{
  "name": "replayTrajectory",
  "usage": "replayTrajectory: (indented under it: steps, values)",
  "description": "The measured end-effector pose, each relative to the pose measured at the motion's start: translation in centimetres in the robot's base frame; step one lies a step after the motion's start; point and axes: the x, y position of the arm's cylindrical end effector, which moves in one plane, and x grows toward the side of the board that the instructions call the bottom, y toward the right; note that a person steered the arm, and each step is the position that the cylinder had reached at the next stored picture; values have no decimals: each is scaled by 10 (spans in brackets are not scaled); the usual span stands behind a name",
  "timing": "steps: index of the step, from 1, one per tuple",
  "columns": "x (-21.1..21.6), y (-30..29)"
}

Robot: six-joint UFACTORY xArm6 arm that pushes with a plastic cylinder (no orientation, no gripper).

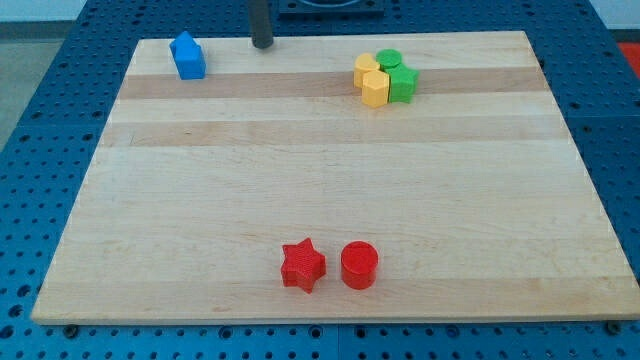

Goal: Slide the blue triangle to the center

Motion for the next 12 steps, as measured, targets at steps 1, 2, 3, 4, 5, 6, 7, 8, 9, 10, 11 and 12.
replayTrajectory:
  steps: [1, 2, 3, 4, 5, 6, 7, 8, 9, 10, 11, 12]
  values:
    - [1, -20]
    - [1, -51]
    - [1, -76]
    - [1, -99]
    - [1, -111]
    - [2, -120]
    - [12, -127]
    - [24, -130]
    - [38, -132]
    - [57, -144]
    - [78, -151]
    - [88, -150]
